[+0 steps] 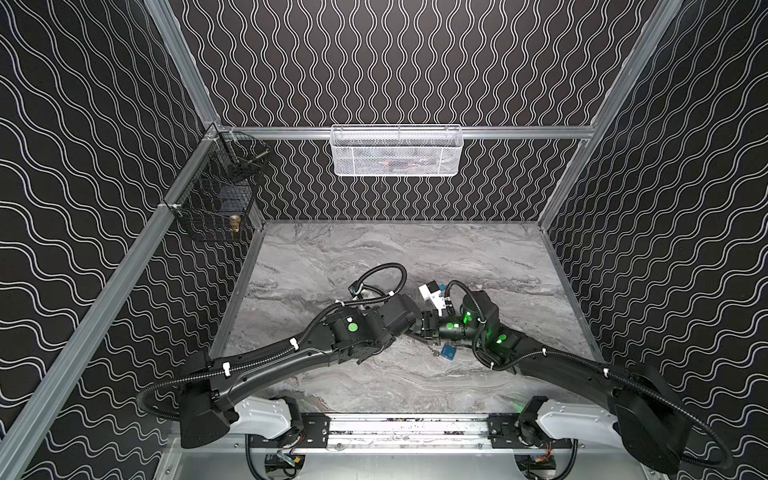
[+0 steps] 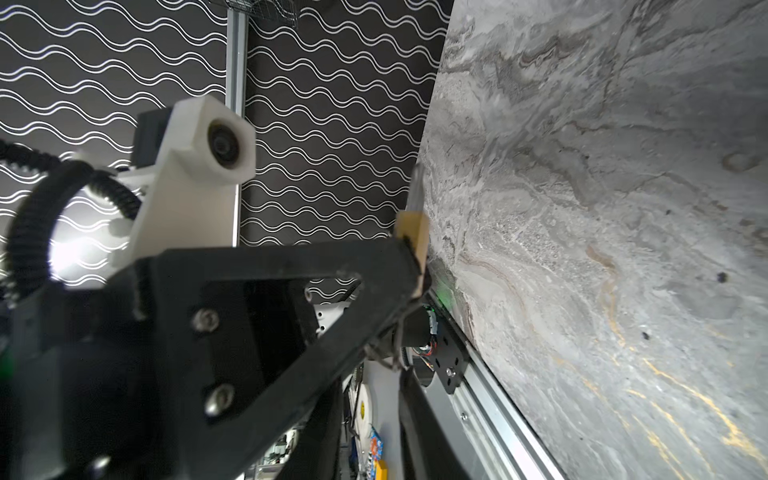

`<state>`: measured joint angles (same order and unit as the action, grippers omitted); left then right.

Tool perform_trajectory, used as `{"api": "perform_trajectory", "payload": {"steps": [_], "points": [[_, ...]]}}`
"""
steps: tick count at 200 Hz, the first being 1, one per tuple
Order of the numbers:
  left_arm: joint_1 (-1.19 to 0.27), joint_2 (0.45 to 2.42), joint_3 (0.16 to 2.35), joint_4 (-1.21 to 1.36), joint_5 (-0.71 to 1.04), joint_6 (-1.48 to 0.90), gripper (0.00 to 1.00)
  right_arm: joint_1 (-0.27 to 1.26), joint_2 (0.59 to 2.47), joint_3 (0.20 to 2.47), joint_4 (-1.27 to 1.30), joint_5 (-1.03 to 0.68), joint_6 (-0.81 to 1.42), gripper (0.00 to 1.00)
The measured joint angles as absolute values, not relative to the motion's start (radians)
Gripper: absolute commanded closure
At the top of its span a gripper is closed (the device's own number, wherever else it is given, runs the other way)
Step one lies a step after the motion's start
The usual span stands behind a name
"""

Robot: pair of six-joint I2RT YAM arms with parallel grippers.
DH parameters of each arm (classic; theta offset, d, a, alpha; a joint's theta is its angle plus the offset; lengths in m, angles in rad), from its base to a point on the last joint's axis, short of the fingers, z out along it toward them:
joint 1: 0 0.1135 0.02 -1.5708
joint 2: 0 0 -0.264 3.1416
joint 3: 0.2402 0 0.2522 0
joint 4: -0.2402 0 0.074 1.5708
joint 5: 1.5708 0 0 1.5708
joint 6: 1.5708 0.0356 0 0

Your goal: Unlock with the key

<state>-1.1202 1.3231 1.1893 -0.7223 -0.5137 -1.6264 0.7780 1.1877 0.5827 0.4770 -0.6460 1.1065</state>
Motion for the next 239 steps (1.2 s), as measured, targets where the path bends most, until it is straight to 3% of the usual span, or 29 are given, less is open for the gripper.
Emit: {"api": "perform_trajectory", "payload": {"steps": [27, 105, 187, 239], "points": [[-1.119, 1.337, 1.204, -0.727, -0.523, -1.628, 1.00, 0.778, 1.150, 0.581, 0.440, -0.625, 1.087, 0.70], [-1.118, 1.342, 1.185, -0.731, -0.519, -1.646, 1.00, 0.780, 1.139, 0.537, 0.494, -0.530, 1.177, 0.79], [-1.110, 1.345, 1.171, -0.735, -0.494, -1.650, 1.00, 0.810, 1.165, 0.526, 0.507, -0.457, 1.212, 0.78], [-1.107, 1.346, 1.169, -0.715, -0.467, -1.650, 1.00, 0.835, 1.131, 0.496, 0.514, -0.445, 1.215, 0.82]]}}
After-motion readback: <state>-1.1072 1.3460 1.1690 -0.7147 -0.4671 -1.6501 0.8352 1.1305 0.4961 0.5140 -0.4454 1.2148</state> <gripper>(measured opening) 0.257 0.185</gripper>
